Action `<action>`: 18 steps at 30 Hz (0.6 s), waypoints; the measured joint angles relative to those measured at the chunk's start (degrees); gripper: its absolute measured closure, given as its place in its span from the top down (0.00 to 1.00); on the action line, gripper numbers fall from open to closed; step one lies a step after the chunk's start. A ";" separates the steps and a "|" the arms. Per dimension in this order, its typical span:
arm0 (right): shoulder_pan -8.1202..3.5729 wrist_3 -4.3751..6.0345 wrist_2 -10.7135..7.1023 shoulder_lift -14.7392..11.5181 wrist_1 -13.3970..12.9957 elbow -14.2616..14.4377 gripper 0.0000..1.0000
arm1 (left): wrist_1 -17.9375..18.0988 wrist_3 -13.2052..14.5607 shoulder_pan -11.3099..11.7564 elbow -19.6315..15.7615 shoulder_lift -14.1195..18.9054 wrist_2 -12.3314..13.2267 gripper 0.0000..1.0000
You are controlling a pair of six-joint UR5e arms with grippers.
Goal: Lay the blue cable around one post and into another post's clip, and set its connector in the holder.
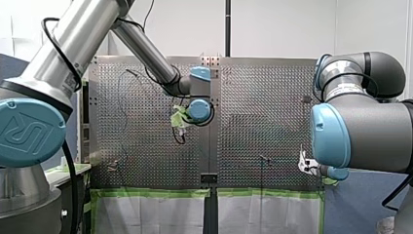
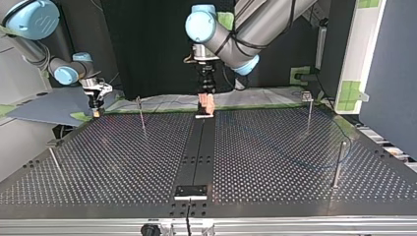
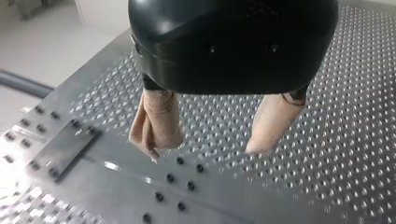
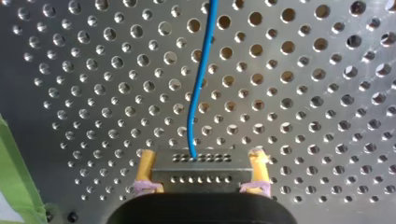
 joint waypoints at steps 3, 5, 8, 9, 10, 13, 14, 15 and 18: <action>0.03 0.00 0.00 0.00 -0.03 0.00 0.00 | -1.56 -1.63 0.20 -1.64 1.64 -1.64 1.00; 0.06 0.00 0.00 0.06 -0.04 0.00 0.00 | -2.16 -2.66 0.44 -2.67 2.66 -2.67 1.00; 0.17 0.00 -0.01 0.09 -0.04 0.00 0.00 | -2.72 -4.24 1.09 -4.25 4.24 -4.23 1.00; 0.20 0.00 0.00 0.09 -0.04 0.00 0.00 | -3.01 -4.81 1.45 -4.82 4.81 -4.82 1.00; 0.25 0.00 0.00 0.09 -0.04 0.00 0.00 | -3.27 -5.27 1.80 -5.27 5.27 -5.27 1.00; 0.30 0.01 -0.03 0.10 -0.04 0.00 0.00 | -4.51 -6.90 3.27 -6.91 6.90 -6.91 1.00; 0.31 0.00 -0.05 0.11 -0.04 0.00 0.00 | -4.95 -7.44 3.78 -7.44 7.45 -7.44 1.00; 0.31 0.01 -0.06 0.12 -0.04 0.00 0.00 | -5.44 -8.18 4.51 -8.19 8.18 -8.18 1.00; 0.33 0.06 -0.11 0.17 -0.04 0.00 0.00 | -6.09 -9.80 6.11 -9.81 9.80 -9.11 1.00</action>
